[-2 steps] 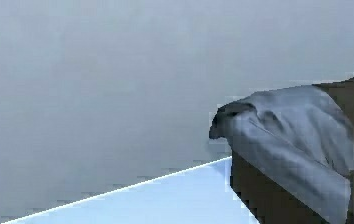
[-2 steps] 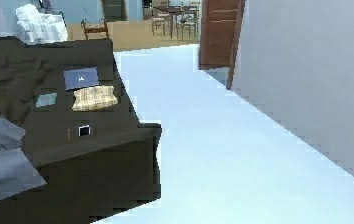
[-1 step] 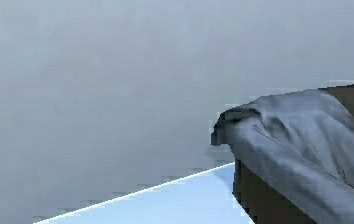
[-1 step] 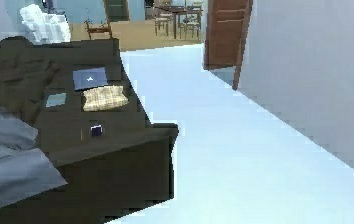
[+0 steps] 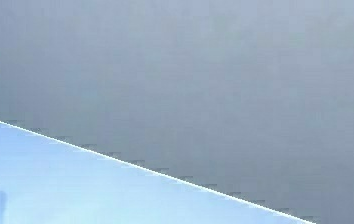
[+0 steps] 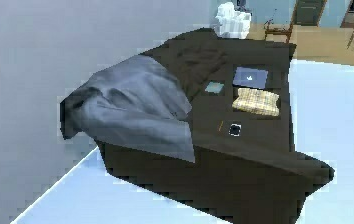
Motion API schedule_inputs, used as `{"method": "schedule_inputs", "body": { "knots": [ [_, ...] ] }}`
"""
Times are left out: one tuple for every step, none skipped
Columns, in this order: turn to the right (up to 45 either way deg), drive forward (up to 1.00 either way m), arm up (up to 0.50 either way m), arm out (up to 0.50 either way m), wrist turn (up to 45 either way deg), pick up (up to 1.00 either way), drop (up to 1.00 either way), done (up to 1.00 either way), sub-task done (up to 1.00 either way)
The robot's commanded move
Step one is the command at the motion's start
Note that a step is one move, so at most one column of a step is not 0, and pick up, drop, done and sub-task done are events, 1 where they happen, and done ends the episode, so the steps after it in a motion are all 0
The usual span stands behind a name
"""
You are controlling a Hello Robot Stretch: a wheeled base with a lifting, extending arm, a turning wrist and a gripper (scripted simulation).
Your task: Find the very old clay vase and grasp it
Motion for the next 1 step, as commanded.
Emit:
{"method": "schedule_inputs", "body": {
  "knots": [
    [-36.0,0.00,0.00,0.00,0.0,0.00,0.00,0.00,0.00]
  ]
}}
